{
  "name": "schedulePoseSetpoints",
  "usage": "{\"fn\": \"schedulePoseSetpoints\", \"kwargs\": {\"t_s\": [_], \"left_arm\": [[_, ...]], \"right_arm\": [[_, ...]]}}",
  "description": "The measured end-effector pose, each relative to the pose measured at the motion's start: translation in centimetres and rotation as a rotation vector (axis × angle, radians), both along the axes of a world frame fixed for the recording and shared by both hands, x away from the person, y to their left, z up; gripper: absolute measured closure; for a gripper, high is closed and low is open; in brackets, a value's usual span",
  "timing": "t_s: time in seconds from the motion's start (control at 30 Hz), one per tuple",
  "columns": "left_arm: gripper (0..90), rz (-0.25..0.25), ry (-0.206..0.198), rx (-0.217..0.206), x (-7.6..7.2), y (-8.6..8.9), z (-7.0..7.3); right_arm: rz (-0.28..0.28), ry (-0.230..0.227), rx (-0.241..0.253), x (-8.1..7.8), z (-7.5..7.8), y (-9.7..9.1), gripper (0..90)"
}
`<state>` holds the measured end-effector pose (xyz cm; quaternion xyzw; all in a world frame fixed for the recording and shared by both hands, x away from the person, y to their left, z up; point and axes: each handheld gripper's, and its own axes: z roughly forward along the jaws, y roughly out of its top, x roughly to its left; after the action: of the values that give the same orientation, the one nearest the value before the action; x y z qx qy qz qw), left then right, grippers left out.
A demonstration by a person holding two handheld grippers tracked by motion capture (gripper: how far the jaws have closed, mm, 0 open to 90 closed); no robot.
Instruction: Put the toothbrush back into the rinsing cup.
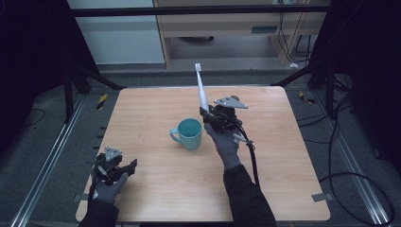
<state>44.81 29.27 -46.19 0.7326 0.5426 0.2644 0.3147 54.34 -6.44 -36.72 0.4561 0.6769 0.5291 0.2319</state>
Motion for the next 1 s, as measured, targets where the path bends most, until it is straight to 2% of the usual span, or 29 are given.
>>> {"fn": "schedulePoseSetpoints", "kwargs": {"t_s": [0.07,0.23,0.3,0.73,1.0], "left_arm": [[37.7,0.000,0.000,0.001,0.0,0.0,0.0],[37.7,0.000,-0.001,0.003,0.0,0.0,0.0],[37.7,0.001,-0.003,0.003,0.0,0.0,0.0],[37.7,-0.003,-0.002,0.002,0.0,-0.1,-0.1],[37.7,-0.004,0.000,0.003,0.0,-0.1,-0.1]], "right_arm": [[-0.004,-0.015,0.010,0.2,0.0,1.0,66.3],[-0.019,-0.042,0.025,0.5,-0.1,2.1,66.4],[-0.020,-0.039,0.042,0.7,-0.3,2.6,66.3],[-0.043,-0.046,0.055,2.0,-2.1,5.0,66.3],[-0.051,-0.027,0.019,2.4,-3.9,6.0,66.2]]}}
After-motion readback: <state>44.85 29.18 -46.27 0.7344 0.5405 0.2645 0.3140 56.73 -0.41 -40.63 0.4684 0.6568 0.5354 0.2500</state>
